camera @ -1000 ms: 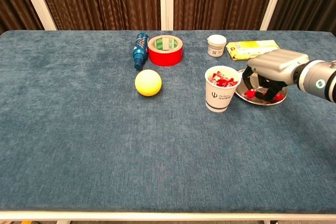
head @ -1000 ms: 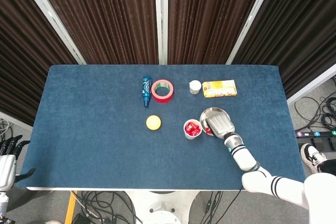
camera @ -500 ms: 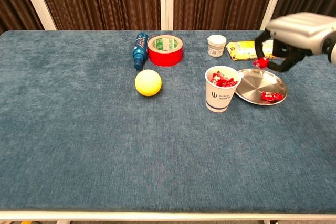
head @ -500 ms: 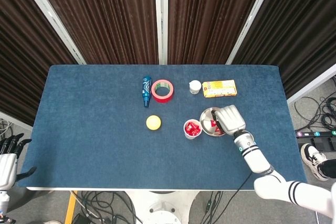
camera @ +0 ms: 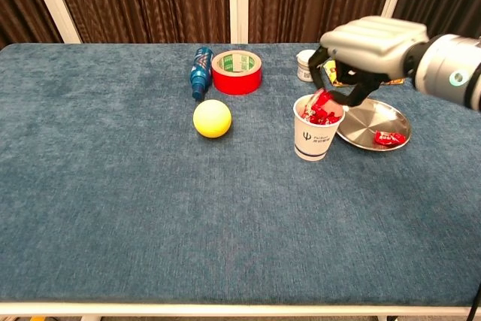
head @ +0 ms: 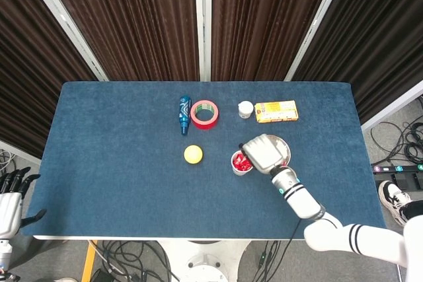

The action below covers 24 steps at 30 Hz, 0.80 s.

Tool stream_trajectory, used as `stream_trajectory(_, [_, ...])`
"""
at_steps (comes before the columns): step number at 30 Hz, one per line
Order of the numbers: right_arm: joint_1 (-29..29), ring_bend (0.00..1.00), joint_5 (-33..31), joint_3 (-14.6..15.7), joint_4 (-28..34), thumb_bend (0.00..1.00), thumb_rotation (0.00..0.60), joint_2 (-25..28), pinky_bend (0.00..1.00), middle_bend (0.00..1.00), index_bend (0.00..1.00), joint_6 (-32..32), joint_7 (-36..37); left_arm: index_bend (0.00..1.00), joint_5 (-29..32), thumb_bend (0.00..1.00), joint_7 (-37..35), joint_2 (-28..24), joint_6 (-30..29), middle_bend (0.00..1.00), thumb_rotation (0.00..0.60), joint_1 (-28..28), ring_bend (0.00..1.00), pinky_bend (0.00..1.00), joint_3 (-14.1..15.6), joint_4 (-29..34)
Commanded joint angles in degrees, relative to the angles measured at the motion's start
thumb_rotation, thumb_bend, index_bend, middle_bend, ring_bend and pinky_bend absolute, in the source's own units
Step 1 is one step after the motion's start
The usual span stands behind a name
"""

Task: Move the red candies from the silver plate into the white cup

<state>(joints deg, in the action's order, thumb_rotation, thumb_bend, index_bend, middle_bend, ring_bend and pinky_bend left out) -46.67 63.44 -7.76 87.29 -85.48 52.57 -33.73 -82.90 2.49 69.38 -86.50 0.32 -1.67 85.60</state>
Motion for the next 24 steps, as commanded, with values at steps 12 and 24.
stream_trajectory(12, [3.8,1.00,-0.4,-0.1,1.8,0.19,0.600,4.7,1.00,1.00,0.37,6.0,2.9,0.29,-0.1,0.00,-0.8,0.4,0.2,0.22,0.600,-0.2,0.12,0.13,-0.1,-0.8])
stream_trajectory(24, [5.7,1.00,-10.8,3.5,-5.7,0.15,0.600,3.1,1.00,1.00,0.48,0.6,-0.7,0.29,-0.7,0.00,-0.8,0.7,0.2,0.22,0.600,-0.5,0.12,0.13,0.1,-0.9])
